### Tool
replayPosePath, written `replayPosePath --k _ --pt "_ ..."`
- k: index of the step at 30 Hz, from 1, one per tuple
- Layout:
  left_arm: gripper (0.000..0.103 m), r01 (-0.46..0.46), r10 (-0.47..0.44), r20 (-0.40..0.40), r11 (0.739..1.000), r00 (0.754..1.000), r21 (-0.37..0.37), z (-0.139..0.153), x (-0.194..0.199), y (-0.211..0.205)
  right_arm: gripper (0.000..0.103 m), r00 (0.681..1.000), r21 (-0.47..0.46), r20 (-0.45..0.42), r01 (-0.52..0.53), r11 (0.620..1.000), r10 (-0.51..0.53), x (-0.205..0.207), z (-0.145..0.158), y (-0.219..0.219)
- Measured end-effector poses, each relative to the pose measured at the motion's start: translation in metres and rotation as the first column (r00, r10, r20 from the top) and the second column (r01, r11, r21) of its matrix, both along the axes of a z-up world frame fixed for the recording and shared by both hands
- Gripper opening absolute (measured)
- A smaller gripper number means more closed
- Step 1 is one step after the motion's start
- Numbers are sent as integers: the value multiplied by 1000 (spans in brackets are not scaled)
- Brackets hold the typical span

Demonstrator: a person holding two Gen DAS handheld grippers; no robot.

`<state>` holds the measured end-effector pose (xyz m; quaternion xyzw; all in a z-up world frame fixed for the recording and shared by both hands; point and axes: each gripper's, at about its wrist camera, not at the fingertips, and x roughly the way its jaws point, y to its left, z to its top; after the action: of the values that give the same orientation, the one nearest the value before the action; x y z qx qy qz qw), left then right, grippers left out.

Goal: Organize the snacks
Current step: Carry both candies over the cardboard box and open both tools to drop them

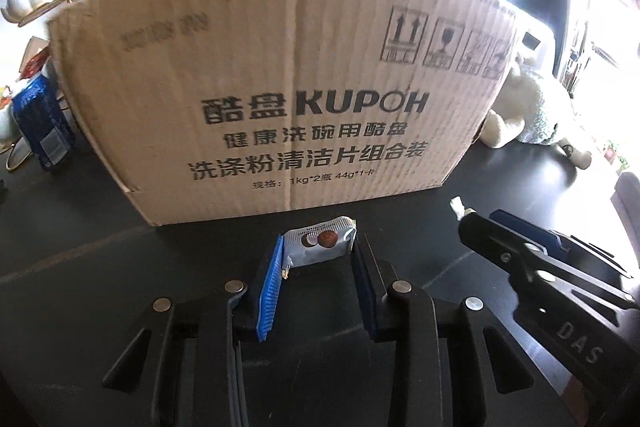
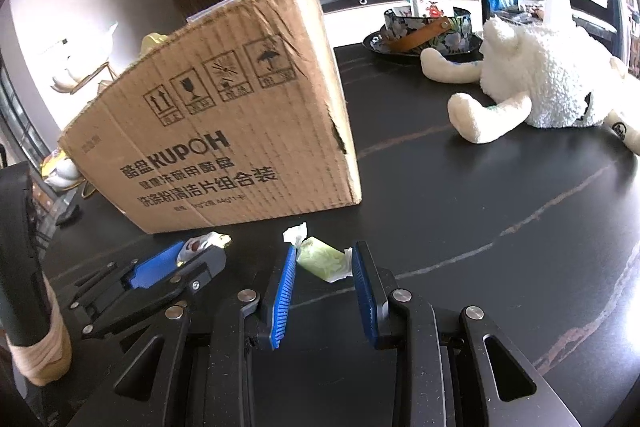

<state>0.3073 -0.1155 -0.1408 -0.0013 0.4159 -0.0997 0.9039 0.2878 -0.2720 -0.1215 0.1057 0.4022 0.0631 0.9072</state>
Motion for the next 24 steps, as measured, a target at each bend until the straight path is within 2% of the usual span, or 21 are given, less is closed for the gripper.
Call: replayPosePath --k 9,16,24 --pt "33 -3 5 38 999 999 -42 40 -17 26 30 998 21 42 -44 999 43 -14 20 13" --pt "33 -4 9 76 998 997 -60 60 -25 30 30 996 -23 77 -43 999 45 -24 42 23" --pt "33 -3 14 149 997 989 -76 103 -33 48 30 990 -59 129 -51 997 58 -36 78 37"
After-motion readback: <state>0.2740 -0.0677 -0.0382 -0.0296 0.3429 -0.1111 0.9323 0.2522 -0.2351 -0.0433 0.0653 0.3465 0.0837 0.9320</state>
